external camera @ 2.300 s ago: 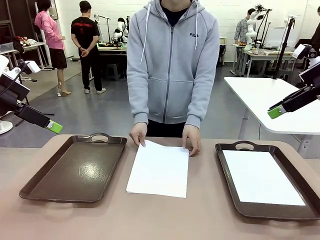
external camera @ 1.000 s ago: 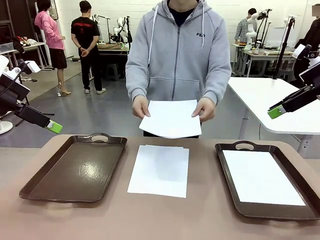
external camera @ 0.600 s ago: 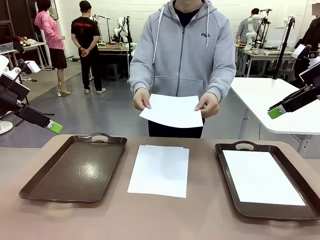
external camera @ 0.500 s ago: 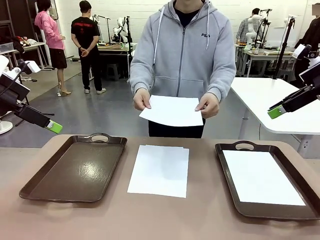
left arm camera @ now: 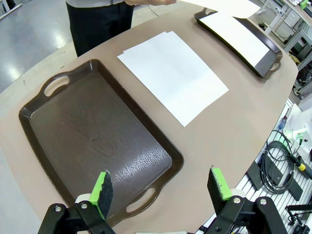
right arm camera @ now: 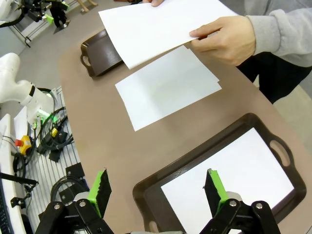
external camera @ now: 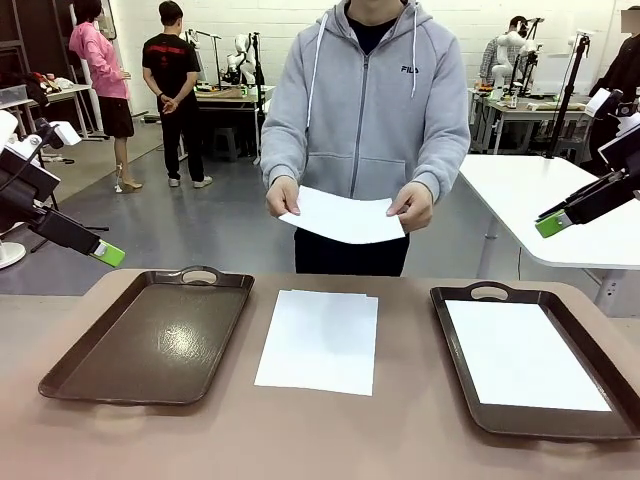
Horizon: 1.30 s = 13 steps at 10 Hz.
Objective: Sort the A4 documents.
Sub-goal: Receive the A4 Paper.
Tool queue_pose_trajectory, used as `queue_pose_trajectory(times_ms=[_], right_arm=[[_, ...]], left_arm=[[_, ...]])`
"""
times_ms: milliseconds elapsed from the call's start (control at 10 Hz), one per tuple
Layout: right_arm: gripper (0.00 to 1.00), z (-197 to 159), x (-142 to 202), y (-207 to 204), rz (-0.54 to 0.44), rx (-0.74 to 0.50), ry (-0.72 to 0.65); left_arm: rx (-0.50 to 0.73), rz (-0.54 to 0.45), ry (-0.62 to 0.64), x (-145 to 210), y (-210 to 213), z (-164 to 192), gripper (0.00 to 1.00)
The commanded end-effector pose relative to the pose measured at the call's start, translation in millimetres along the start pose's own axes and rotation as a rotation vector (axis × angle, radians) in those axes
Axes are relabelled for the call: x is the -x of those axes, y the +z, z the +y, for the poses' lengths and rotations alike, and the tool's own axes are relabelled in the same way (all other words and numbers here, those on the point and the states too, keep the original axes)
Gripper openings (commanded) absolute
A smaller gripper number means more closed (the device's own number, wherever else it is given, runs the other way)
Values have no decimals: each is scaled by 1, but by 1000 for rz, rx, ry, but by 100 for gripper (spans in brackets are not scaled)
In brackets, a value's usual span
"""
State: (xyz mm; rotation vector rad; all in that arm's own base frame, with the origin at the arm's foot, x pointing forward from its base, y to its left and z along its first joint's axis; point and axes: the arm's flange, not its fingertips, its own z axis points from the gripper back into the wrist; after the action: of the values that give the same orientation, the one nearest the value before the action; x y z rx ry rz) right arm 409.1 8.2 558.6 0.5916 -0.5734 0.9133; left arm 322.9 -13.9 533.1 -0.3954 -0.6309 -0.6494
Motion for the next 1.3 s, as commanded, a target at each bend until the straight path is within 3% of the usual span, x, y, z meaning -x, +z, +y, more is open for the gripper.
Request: queue_pose_trajectory(times_ms=[0, 1200], right_arm=[[100, 1, 2, -1, -23, -14, 4], [100, 1, 2, -1, -23, -14, 4]], left_arm=[[6, -3, 1, 0, 0, 0, 100], [6, -3, 1, 0, 0, 0, 100]])
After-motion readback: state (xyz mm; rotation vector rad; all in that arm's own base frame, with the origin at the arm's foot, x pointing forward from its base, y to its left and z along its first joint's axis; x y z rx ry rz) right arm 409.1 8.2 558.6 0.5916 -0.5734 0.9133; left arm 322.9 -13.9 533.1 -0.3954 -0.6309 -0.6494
